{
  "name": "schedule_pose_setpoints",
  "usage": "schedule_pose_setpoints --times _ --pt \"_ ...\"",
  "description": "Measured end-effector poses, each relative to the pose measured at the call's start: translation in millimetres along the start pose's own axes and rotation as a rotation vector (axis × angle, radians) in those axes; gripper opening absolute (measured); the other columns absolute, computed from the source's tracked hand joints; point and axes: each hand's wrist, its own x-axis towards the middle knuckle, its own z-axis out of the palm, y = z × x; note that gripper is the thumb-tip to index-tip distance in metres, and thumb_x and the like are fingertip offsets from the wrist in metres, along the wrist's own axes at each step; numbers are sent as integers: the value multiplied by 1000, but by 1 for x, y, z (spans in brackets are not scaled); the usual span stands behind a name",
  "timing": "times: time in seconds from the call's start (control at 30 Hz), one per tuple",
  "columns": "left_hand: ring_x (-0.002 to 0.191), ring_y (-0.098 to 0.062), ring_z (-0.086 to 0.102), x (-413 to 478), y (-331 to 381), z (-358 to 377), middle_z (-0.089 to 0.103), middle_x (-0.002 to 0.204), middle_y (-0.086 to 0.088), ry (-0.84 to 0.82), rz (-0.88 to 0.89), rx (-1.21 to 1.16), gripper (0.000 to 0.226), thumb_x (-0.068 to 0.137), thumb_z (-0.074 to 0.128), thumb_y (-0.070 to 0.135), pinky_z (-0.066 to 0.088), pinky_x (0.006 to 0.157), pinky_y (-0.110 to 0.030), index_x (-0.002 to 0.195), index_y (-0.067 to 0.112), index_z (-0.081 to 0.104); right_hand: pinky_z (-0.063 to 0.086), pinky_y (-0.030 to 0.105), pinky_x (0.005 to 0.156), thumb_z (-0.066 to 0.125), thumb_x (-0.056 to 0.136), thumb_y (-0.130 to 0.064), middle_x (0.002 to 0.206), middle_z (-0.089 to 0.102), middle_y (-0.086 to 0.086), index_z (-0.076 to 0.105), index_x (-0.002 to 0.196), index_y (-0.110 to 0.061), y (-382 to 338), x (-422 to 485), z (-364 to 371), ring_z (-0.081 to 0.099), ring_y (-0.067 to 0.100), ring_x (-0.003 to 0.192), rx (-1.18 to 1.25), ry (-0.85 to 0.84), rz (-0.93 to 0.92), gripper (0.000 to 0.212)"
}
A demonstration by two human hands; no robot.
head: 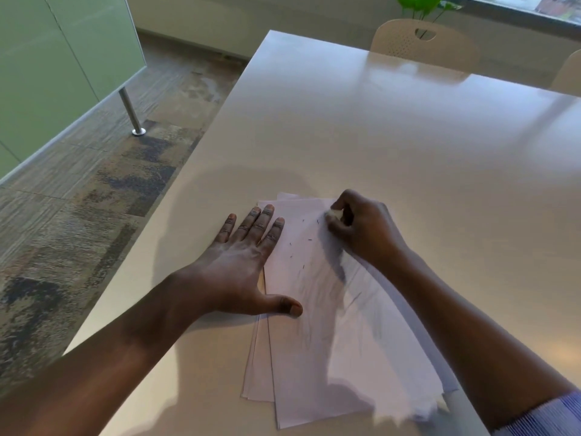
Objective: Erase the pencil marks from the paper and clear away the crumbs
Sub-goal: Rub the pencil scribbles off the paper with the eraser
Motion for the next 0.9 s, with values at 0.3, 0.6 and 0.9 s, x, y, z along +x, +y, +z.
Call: schedule_pose_setpoints --times 0.3,0.6,0.9 --pt "143 -16 -47 0 -1 2 -53 154 0 3 2 2 140 63 34 104 -20 124 -47 151 23 -40 45 30 58 69 88 -29 66 61 -7 65 91 -20 -2 -1 3 55 10 58 -11 -16 -11 11" --pt "142 -15 -48 -2 -2 -2 -52 155 0 22 12 -2 145 59 33 106 -22 124 -44 152 21 -38 36 10 59 69 92 -32 77 59 -12 64 94 -22 -10 -59 -6 54 1 65 14 -32 -83 12" --pt "147 -13 -41 -2 26 22 -44 161 -2 211 41 -49 129 73 18 101 -11 128 -42 156 16 -31 51 18 63 73 90 -26 90 63 -11 66 102 -19 -22 -87 -2 60 5 71 103 -102 -208 15"
